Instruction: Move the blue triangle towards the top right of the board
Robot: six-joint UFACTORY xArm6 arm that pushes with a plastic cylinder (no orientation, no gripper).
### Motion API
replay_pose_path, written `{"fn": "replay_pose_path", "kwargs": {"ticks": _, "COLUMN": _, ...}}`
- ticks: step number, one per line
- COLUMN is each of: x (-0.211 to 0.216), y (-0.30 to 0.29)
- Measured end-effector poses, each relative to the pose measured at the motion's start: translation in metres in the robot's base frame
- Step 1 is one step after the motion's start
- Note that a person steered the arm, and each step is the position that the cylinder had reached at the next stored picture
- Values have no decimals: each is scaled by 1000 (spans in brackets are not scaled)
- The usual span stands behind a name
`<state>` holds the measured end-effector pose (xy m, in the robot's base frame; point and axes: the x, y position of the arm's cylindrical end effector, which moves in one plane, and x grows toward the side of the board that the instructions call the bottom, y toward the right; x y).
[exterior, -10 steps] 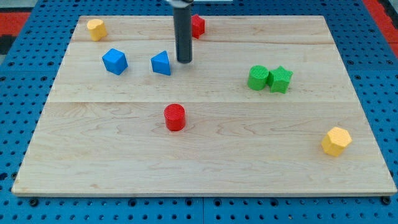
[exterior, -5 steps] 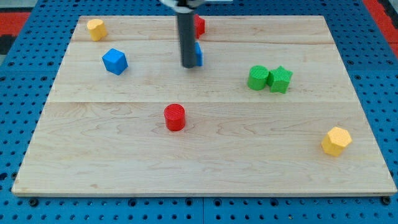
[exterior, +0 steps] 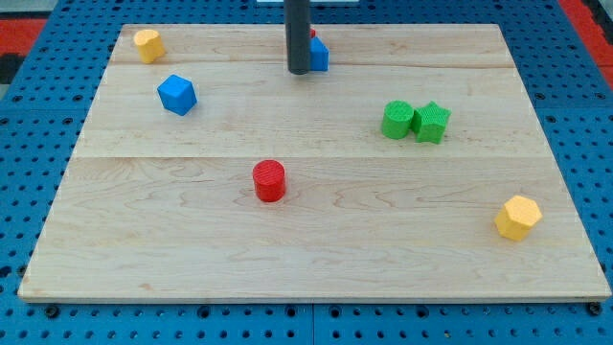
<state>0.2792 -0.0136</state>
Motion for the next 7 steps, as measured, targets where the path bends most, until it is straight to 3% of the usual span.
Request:
{"fn": "replay_pose_path", "kwargs": {"ticks": 1, "x": -4, "y": -48}}
{"fn": "replay_pose_path", "kwargs": {"ticks": 2, "x": -11, "y": -41}}
{"fn": "replay_pose_path", "kwargs": {"ticks": 3, "x": -26, "y": 3}}
{"fn": "replay_pose_path", "kwargs": {"ticks": 5, "x": -16, "y": 84}}
{"fn": "replay_pose_path", "kwargs": {"ticks": 7, "x": 3, "y": 102}}
